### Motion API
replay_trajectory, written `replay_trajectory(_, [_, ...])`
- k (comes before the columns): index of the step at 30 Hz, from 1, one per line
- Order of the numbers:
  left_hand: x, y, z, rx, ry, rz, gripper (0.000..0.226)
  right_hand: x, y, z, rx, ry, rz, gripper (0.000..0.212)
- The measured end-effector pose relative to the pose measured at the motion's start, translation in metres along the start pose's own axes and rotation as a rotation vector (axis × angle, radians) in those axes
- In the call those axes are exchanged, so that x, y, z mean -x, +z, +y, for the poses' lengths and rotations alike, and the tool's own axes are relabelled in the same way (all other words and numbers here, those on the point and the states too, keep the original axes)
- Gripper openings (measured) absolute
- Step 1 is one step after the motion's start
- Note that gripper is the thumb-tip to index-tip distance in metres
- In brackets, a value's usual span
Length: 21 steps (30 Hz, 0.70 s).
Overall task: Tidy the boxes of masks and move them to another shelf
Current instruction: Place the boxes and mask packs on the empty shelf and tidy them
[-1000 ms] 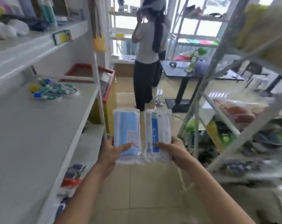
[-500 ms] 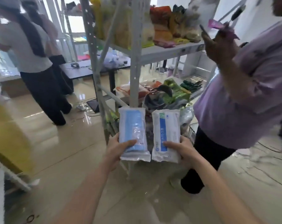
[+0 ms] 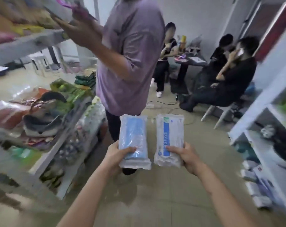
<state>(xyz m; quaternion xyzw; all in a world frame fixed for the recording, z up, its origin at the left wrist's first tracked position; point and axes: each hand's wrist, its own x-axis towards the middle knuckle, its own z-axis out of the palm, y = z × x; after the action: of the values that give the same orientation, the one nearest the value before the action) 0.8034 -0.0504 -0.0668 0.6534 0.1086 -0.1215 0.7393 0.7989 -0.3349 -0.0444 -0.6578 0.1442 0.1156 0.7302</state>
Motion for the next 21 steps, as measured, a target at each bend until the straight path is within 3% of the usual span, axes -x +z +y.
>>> replay_trajectory(6, [-0.070,0.047,0.022,-0.051,-0.046,-0.210,0.034,-0.013,-0.053,-0.010,-0.088,-0.041,0.229,0.047])
replay_trajectory(14, [-0.138,0.140,0.042,-0.101,-0.066,-0.329,0.054,-0.021,-0.125,-0.022,-0.094,-0.099,0.378,0.059])
replay_trajectory(21, [-0.193,0.251,0.053,-0.148,-0.079,-0.449,0.058,-0.056,-0.206,-0.043,-0.188,-0.129,0.459,0.051])
